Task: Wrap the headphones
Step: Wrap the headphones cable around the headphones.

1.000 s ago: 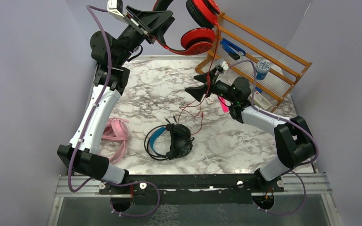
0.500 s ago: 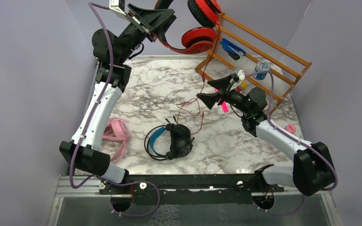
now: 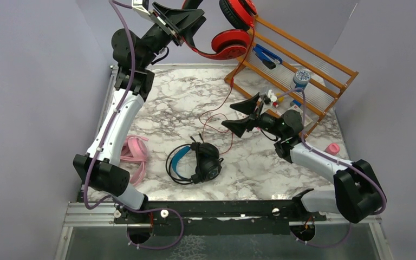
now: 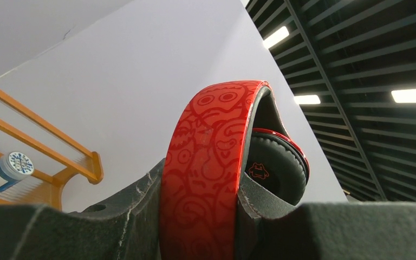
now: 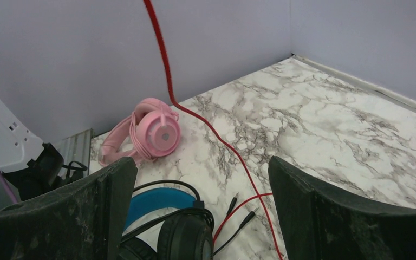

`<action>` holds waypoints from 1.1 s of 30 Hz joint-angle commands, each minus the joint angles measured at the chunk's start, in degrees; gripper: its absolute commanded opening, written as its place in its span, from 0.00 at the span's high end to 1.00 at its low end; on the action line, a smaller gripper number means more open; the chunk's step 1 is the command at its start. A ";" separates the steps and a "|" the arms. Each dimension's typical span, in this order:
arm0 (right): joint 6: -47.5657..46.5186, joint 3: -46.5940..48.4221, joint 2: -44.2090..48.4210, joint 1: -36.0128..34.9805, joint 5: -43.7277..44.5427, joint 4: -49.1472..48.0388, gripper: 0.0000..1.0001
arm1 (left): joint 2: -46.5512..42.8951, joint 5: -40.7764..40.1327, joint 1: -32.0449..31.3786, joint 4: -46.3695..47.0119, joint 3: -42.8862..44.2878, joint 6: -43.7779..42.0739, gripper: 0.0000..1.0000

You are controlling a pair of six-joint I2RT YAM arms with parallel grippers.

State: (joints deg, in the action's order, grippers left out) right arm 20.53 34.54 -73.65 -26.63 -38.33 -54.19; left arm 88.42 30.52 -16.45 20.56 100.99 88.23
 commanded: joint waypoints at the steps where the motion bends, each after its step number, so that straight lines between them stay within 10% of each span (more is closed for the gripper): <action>1: 0.39 1.90 -1.51 -0.75 -2.79 -5.55 0.04 | -0.18 0.96 0.36 3.70 3.00 1.95 1.00; 15: 10.49 12.53 -14.08 -7.61 9.35 -20.04 0.07 | 1.34 1.84 0.28 5.26 5.58 3.80 1.00; 26: -0.35 22.73 -17.85 -1.97 -0.46 -3.63 0.95 | -1.01 17.49 -0.43 14.77 1.70 -2.51 1.00; 33: -17.67 35.64 -17.55 0.47 -12.66 26.48 0.99 | -2.59 35.95 -11.97 15.48 -5.52 -13.20 1.00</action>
State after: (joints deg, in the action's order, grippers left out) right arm 15.68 62.92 -92.84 -25.89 -42.68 -47.59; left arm 88.62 51.00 -20.73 31.90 99.26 82.13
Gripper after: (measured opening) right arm 0.015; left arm 0.397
